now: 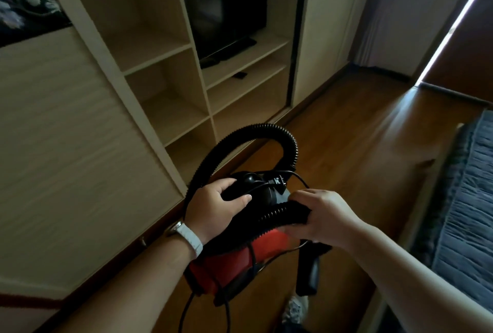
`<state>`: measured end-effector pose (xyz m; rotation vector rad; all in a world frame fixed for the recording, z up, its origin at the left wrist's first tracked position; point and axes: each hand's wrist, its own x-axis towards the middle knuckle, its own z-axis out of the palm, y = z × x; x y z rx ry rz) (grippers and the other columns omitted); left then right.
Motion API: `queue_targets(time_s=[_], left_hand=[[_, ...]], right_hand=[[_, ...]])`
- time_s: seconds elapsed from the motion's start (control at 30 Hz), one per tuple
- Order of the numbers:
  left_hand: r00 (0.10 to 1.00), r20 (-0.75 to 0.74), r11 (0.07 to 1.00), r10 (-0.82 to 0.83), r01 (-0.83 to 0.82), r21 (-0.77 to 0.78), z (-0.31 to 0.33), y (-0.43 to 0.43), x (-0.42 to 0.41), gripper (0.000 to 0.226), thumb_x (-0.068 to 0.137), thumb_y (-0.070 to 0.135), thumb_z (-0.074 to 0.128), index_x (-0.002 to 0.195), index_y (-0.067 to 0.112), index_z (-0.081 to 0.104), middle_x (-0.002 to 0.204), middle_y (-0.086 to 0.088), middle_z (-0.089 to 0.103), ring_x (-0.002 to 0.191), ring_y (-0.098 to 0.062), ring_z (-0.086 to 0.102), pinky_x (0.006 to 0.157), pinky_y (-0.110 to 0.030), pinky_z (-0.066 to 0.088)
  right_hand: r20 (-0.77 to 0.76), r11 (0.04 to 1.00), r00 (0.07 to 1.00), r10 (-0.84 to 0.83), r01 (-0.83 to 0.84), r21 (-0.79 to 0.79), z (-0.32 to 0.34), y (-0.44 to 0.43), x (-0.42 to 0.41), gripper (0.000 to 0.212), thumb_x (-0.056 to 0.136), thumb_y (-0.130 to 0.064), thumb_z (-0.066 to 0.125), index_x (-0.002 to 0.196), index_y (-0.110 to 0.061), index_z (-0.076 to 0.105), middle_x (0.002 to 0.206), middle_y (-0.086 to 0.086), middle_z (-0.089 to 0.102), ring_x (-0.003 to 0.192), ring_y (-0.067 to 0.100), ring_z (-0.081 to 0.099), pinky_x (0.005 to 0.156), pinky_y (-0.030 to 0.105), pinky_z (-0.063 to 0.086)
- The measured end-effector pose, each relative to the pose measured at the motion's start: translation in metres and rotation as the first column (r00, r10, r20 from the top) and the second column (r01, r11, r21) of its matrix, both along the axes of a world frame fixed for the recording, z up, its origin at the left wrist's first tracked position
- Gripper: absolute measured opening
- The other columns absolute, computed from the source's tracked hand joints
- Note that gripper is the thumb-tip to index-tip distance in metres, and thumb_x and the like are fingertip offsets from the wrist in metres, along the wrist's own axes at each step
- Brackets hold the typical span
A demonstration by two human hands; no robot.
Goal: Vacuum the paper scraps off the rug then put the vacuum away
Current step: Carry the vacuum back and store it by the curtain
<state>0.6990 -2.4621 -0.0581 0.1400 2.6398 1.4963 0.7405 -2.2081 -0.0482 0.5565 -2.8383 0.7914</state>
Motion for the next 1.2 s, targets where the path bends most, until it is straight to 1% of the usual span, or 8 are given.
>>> queue_targets(time_s=[0.2, 0.47, 0.53, 0.63, 0.7, 0.83, 0.93, 1.2], left_hand=[[0.997, -0.028, 0.998, -0.069, 0.069, 0.011, 0.013, 0.073, -0.091, 0.032, 0.071, 0.055, 0.075, 0.099, 0.042, 0.069, 0.093, 0.028, 0.072, 0.089, 0.008, 0.067, 0.074, -0.009, 0.052], [0.987, -0.071, 0.986, -0.142, 0.147, 0.073, 0.02, 0.142, -0.2, 0.046, 0.067, 0.061, 0.072, 0.104, 0.033, 0.071, 0.097, 0.02, 0.073, 0.095, 0.004, 0.067, 0.084, -0.024, 0.055], [0.98, -0.068, 0.977, -0.186, 0.192, 0.089, 0.016, 0.154, -0.227, 0.045, 0.069, 0.058, 0.073, 0.105, 0.031, 0.073, 0.097, 0.017, 0.074, 0.094, 0.001, 0.068, 0.084, -0.027, 0.057], [0.964, -0.093, 0.961, -0.248, 0.257, 0.106, 0.012, 0.169, -0.271, 0.025, 0.068, 0.056, 0.073, 0.092, 0.051, 0.071, 0.091, 0.024, 0.073, 0.087, 0.005, 0.068, 0.073, -0.013, 0.054], [0.954, -0.094, 0.948, -0.283, 0.294, 0.126, 0.008, 0.178, -0.307, 0.021, 0.068, 0.052, 0.075, 0.088, 0.051, 0.071, 0.089, 0.025, 0.073, 0.084, 0.005, 0.068, 0.069, -0.01, 0.051], [0.933, -0.026, 0.923, -0.358, 0.358, 0.141, -0.003, 0.187, -0.391, 0.045, 0.069, 0.05, 0.081, 0.109, 0.029, 0.073, 0.096, 0.017, 0.074, 0.091, 0.003, 0.069, 0.079, -0.019, 0.056], [0.906, -0.015, 0.895, -0.422, 0.42, 0.15, -0.004, 0.193, -0.454, 0.06, 0.061, 0.061, 0.078, 0.111, 0.028, 0.072, 0.097, 0.02, 0.074, 0.091, 0.003, 0.069, 0.08, -0.023, 0.058], [0.846, -0.064, 0.835, -0.529, 0.532, 0.139, 0.013, 0.225, -0.576, 0.045, 0.064, 0.06, 0.077, 0.103, 0.039, 0.072, 0.094, 0.021, 0.074, 0.087, 0.004, 0.069, 0.072, -0.015, 0.053]], right_hand=[[0.025, 0.999, 0.999, -0.036, 0.036, -0.009, 0.012, 0.072, -0.075, 0.06, 0.068, -0.074, 0.06, 0.086, -0.017, 0.069, 0.07, -0.007, 0.06, 0.064, 0.015, 0.058, 0.057, 0.032, 0.05], [-0.009, 0.986, 0.987, -0.162, 0.162, 0.033, 0.028, 0.134, -0.155, 0.058, 0.068, -0.073, 0.062, 0.087, -0.019, 0.069, 0.071, -0.009, 0.061, 0.063, 0.013, 0.058, 0.056, 0.033, 0.052], [-0.003, 0.978, 0.979, -0.204, 0.204, 0.038, 0.027, 0.143, -0.176, 0.056, 0.066, -0.072, 0.062, 0.085, -0.02, 0.068, 0.07, -0.011, 0.06, 0.062, 0.011, 0.057, 0.056, 0.031, 0.051], [0.006, 0.962, 0.963, -0.271, 0.271, 0.019, 0.023, 0.15, -0.211, 0.054, 0.063, -0.071, 0.064, 0.081, -0.02, 0.067, 0.067, -0.014, 0.054, 0.059, 0.008, 0.051, 0.055, 0.025, 0.045], [0.012, 0.948, 0.948, -0.317, 0.317, 0.008, 0.021, 0.154, -0.24, 0.051, 0.061, -0.071, 0.067, 0.08, -0.023, 0.064, 0.065, -0.018, 0.05, 0.058, 0.004, 0.048, 0.055, 0.021, 0.04], [0.035, 0.916, 0.916, -0.401, 0.401, 0.006, 0.023, 0.154, -0.306, 0.044, 0.061, -0.069, 0.069, 0.081, -0.031, 0.057, 0.061, -0.027, 0.041, 0.057, -0.004, 0.043, 0.057, 0.015, 0.033], [0.051, 0.898, 0.897, -0.439, 0.439, 0.01, 0.023, 0.152, -0.355, 0.044, 0.062, -0.069, 0.069, 0.077, -0.03, 0.058, 0.062, -0.025, 0.043, 0.057, -0.003, 0.045, 0.057, 0.015, 0.035], [0.033, 0.842, 0.841, -0.54, 0.54, 0.015, 0.038, 0.158, -0.444, 0.043, 0.066, -0.07, 0.069, 0.088, -0.04, 0.049, 0.062, -0.029, 0.044, 0.058, -0.008, 0.048, 0.057, 0.008, 0.027]])
